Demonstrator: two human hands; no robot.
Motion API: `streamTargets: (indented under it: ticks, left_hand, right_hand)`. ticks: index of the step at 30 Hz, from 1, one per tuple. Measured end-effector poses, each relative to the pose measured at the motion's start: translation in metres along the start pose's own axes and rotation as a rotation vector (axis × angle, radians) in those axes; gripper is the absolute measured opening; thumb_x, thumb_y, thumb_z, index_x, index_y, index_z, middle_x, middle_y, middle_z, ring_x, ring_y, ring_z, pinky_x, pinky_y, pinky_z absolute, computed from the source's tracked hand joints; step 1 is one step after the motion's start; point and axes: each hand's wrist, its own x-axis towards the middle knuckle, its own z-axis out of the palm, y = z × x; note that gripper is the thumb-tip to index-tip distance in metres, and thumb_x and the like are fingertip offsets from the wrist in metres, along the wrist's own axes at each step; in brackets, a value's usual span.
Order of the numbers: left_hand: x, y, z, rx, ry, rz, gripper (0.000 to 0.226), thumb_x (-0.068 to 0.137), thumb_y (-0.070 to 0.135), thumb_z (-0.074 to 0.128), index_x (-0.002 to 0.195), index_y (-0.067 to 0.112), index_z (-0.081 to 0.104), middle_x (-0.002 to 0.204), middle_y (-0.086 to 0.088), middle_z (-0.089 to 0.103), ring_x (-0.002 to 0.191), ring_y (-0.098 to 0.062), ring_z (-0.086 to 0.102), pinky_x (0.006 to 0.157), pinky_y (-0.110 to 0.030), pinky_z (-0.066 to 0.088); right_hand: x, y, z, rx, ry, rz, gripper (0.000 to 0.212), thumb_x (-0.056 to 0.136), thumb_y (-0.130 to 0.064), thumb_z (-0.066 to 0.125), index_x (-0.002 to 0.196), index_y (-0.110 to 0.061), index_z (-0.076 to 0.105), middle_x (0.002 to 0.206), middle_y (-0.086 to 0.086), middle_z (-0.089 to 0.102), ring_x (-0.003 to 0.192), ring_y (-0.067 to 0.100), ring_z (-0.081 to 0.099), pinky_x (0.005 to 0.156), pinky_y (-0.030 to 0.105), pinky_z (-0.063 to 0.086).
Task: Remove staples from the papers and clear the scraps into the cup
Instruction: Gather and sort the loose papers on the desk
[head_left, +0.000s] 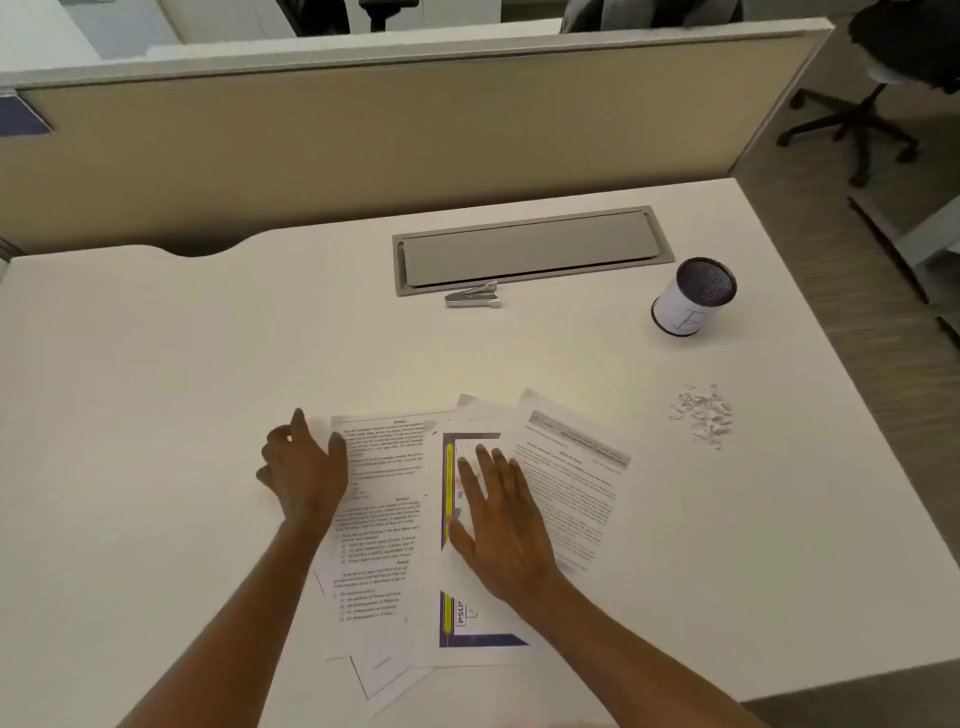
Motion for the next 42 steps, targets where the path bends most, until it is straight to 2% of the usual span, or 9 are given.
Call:
streamTargets:
  ticks: [8, 13, 16, 19, 23, 30, 36, 38, 42]
  left_hand:
    - [0.011, -0.008, 0.004, -0.089, -0.012, 0.05, 0.031, 0.101, 0.028, 0.068, 0.128, 0.014, 0.07, 0.148, -0.018, 0.053, 0.143, -0.039, 0.043, 0.119, -0.057, 0.027]
    - [0.006, -0.006, 0.001, -0.17, -0.024, 0.163, 0.004, 0.099, 0.017, 0.068, 0.103, 0.019, 0.07, 0.126, -0.007, 0.068, 0.125, -0.033, 0.056, 0.109, -0.053, 0.035]
    - [-0.005, -0.002, -0.008, -0.375, -0.041, 0.154, 0.003, 0.105, 0.017, 0.062, 0.108, 0.018, 0.064, 0.105, -0.002, 0.073, 0.103, -0.028, 0.069, 0.083, -0.035, 0.052]
    - [-0.015, -0.004, -0.01, -0.458, -0.065, 0.083, 0.016, 0.106, 0.019, 0.061, 0.121, 0.016, 0.064, 0.1, -0.003, 0.076, 0.087, -0.023, 0.072, 0.065, -0.023, 0.05]
    - [-0.028, -0.007, 0.001, -0.529, -0.075, 0.015, 0.02, 0.106, 0.018, 0.06, 0.124, 0.015, 0.067, 0.101, -0.006, 0.077, 0.089, -0.027, 0.074, 0.067, -0.03, 0.053]
    - [-0.042, -0.003, 0.003, -0.659, -0.207, 0.002, 0.023, 0.099, 0.026, 0.076, 0.12, 0.026, 0.067, 0.106, 0.005, 0.078, 0.094, -0.019, 0.078, 0.07, -0.032, 0.064]
    - [-0.05, -0.004, 0.011, -0.641, -0.275, 0.005, 0.044, 0.084, 0.026, 0.091, 0.121, 0.025, 0.066, 0.11, 0.004, 0.08, 0.092, -0.021, 0.081, 0.076, -0.045, 0.069]
    - [-0.052, -0.001, 0.012, -0.637, -0.271, 0.031, 0.043, 0.087, 0.023, 0.089, 0.122, 0.025, 0.063, 0.11, 0.004, 0.079, 0.089, -0.02, 0.08, 0.072, -0.04, 0.069]
    - [-0.054, 0.002, 0.006, -0.652, -0.277, 0.066, 0.027, 0.101, 0.021, 0.073, 0.123, 0.027, 0.059, 0.1, 0.003, 0.08, 0.07, -0.013, 0.081, 0.055, -0.023, 0.062]
  right_hand:
    - [0.003, -0.003, 0.019, -0.011, -0.08, -0.147, 0.07, 0.1, -0.051, 0.048, 0.159, -0.015, 0.036, 0.165, 0.01, 0.038, 0.153, 0.024, 0.037, 0.121, 0.047, 0.038]
    - [-0.001, 0.0, 0.024, -0.019, -0.112, -0.173, 0.069, 0.1, -0.051, 0.045, 0.16, -0.018, 0.034, 0.167, 0.006, 0.034, 0.155, 0.023, 0.032, 0.125, 0.047, 0.03]
    - [0.0, 0.0, 0.024, -0.024, -0.112, -0.178, 0.069, 0.101, -0.051, 0.043, 0.16, -0.016, 0.033, 0.168, 0.006, 0.032, 0.156, 0.023, 0.03, 0.128, 0.046, 0.026]
    - [0.004, -0.004, 0.025, -0.02, -0.135, -0.192, 0.07, 0.103, -0.05, 0.041, 0.161, -0.015, 0.029, 0.17, 0.006, 0.026, 0.158, 0.022, 0.024, 0.128, 0.044, 0.01]
    - [0.014, -0.02, 0.029, -0.013, -0.179, -0.235, 0.07, 0.104, -0.049, 0.039, 0.163, -0.015, 0.025, 0.172, 0.005, 0.018, 0.16, 0.021, 0.015, 0.131, 0.045, 0.007]
    - [0.011, -0.028, 0.027, -0.038, -0.179, -0.25, 0.071, 0.103, -0.051, 0.039, 0.163, -0.016, 0.025, 0.171, 0.008, 0.023, 0.159, 0.023, 0.022, 0.129, 0.049, 0.016]
    - [0.004, -0.028, 0.022, 0.194, -0.249, -0.249, 0.072, 0.106, -0.045, 0.04, 0.165, -0.016, 0.01, 0.173, -0.002, 0.004, 0.16, 0.011, 0.005, 0.132, 0.036, 0.01]
    - [0.003, -0.029, 0.017, 0.27, -0.243, -0.233, 0.071, 0.107, -0.043, 0.041, 0.165, -0.016, 0.011, 0.172, -0.005, 0.002, 0.159, 0.008, 0.005, 0.131, 0.032, 0.011]
    - [0.001, -0.019, 0.015, 0.172, -0.023, -0.14, 0.065, 0.105, -0.04, 0.041, 0.163, -0.015, 0.025, 0.173, 0.003, 0.017, 0.16, 0.017, 0.017, 0.131, 0.041, 0.02]
